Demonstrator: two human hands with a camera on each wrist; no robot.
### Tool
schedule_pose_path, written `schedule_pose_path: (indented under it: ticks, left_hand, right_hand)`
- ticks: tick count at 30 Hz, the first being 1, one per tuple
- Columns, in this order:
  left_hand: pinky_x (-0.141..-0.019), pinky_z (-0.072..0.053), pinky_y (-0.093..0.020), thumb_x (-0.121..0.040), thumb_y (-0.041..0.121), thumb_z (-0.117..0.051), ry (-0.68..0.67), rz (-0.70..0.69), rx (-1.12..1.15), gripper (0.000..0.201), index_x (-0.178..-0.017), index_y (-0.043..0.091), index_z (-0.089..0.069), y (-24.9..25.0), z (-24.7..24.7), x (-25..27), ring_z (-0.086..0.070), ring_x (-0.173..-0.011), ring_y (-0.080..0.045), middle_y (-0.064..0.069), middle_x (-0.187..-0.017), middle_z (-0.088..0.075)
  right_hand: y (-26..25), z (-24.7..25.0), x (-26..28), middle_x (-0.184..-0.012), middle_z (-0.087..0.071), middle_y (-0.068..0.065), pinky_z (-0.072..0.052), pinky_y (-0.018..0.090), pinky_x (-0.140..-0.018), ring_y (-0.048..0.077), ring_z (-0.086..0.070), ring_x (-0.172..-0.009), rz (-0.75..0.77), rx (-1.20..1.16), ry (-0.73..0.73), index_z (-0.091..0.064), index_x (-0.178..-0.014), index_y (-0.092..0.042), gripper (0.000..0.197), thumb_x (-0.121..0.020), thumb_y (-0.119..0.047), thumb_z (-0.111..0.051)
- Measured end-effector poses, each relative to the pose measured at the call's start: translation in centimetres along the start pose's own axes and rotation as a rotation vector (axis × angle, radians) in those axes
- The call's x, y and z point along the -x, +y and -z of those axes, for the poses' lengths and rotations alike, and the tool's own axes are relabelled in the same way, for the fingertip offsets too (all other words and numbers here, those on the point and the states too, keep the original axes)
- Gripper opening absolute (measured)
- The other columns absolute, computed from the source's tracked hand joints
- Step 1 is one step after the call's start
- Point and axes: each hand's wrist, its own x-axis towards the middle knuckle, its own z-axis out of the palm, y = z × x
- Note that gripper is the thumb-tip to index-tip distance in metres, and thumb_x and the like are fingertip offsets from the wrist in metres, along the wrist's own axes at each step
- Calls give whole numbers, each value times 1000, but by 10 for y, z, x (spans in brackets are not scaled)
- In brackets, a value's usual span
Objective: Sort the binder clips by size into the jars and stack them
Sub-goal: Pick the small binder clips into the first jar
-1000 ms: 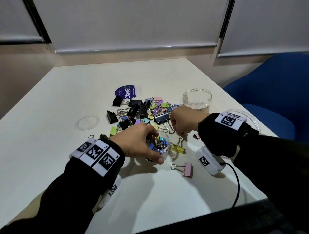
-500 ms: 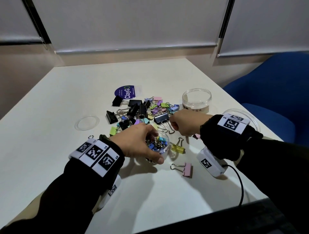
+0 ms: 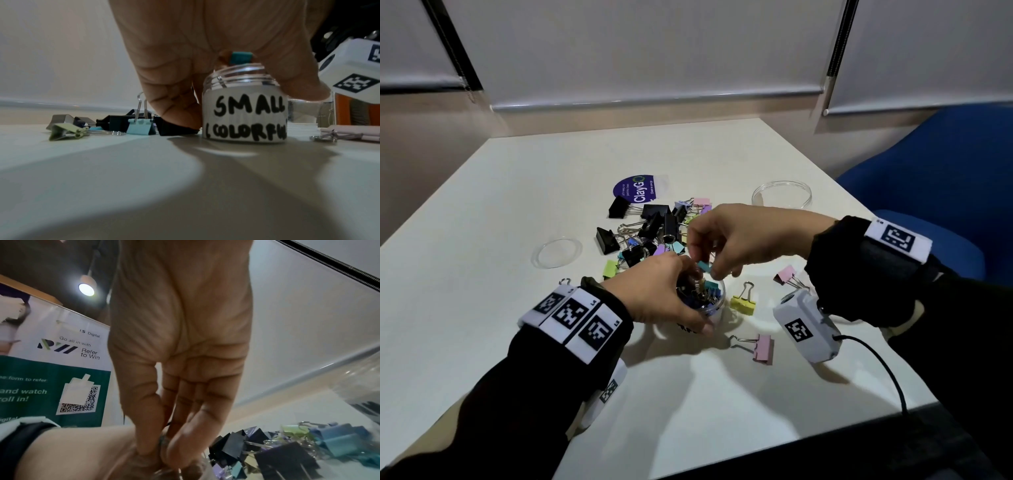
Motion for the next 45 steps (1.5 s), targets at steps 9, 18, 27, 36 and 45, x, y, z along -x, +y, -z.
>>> schedule_pose_path:
  ticks: [9, 18, 27, 36, 45]
  left_hand:
    - [-91, -47, -24, -53, 54, -88, -12, 7, -31, 81, -120, 23, -56, 0, 1, 0, -56, -101, -8, 8, -115, -57]
    - [-93, -46, -24, -54, 55, -87, -23, 4, -35, 86, -126, 22, -53, 0, 2, 1, -55, -104, -8, 7, -118, -55]
    - [-96, -45, -25, -54, 55, -87, -25, 11, -31, 88, -127, 23, -52, -1, 2, 1, -54, -106, -9, 7, -120, -54]
    - [-96, -45, -24, -54, 52, -88, -26, 17, -15, 87, -127, 22, -52, 0, 2, 2, -55, -106, -9, 7, -120, -55]
    - [-96, -45, -25, -55, 53, -87, -25, 14, -20, 87, -127, 21, -53, 0, 2, 2, -55, -106, -8, 7, -120, -55]
  right_hand:
    - [26, 23, -17, -79, -69, 8, -55, 22, -56, 17, -66, -64, -183, 59, 324, -66, -94, -9, 21, -88, 6, -53]
    - [62, 23, -33, -98, -72, 23, -58, 37, -74, 29, -71, -76, -459, 374, 331, -68, -106, 9, 33, -81, 9, -48]
    - [60, 9, -34, -90, -71, 17, -34, 20, -44, 25, -59, -72, -464, 600, 186, -70, -102, 3, 33, -71, 10, -60]
    - [58, 5, -33, -91, -73, 15, -37, 21, -43, 22, -59, -67, -436, 610, 190, -72, -96, 2, 25, -72, 7, -65]
    - [59, 2, -30, -93, -69, 23, -38, 25, -52, 24, -54, -73, -387, 531, 278, -69, -91, 7, 20, -76, 5, -56]
